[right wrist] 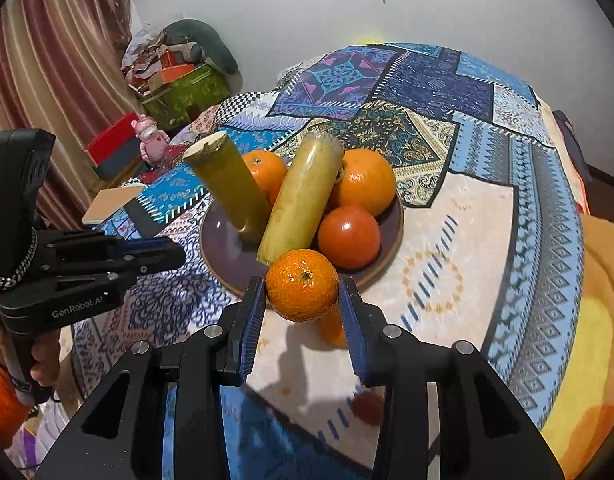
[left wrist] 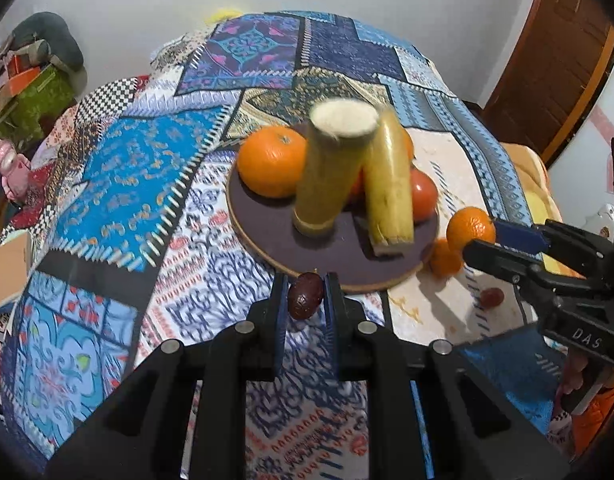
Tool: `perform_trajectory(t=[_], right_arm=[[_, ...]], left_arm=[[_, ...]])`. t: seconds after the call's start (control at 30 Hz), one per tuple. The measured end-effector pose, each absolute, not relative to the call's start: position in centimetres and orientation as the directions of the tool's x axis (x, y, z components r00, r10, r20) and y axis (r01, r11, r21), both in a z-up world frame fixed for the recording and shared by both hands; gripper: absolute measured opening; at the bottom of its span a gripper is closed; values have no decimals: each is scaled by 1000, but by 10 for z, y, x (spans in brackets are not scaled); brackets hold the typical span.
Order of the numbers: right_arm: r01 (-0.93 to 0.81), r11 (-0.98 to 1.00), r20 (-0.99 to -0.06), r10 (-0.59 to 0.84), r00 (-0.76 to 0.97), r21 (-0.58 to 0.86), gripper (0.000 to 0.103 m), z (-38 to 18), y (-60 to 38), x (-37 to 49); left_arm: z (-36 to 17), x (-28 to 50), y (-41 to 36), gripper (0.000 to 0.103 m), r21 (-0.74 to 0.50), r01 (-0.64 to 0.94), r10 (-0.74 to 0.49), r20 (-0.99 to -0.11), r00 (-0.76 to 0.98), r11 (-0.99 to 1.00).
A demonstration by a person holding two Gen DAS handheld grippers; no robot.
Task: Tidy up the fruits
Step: 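Place the plum on the purple plate with the left gripper and release, then move the right gripper to the plum on the cloth and grasp it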
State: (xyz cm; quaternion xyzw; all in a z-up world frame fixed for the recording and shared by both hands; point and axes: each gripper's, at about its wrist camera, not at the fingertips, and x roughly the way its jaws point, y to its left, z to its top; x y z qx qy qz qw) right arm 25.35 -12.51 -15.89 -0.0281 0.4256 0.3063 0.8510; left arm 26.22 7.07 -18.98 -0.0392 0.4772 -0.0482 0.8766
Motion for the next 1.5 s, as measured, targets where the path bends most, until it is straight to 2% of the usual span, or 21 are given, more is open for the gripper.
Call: perform_trajectory(t=[0.3, 0.7, 0.87, 1.23, 1.5], right_arm=[[-538, 821, -773, 463, 434, 189, 35, -174, -115, 273], [-546, 813, -785, 467, 407, 201, 36, -182, -115, 276], [-528, 818, -783, 476, 400, 228, 36, -181, -119, 278], [-509, 833, -771, 467, 434, 217, 37, -164, -139, 266], [-467, 864, -768, 426, 478, 189, 38, -151, -174, 248]], left_arm=[[-197, 299, 80, 17, -79, 31, -83, -835, 545, 996], [-213, 312, 83, 18, -91, 10, -83, -846, 527, 996], [-212, 306, 83, 30, -94, 12, -87, -846, 526, 995], [-187, 278, 79, 32, -88, 20, -84, -826, 558, 996], [-161, 253, 65, 41, -97, 45, -105, -801, 589, 994]])
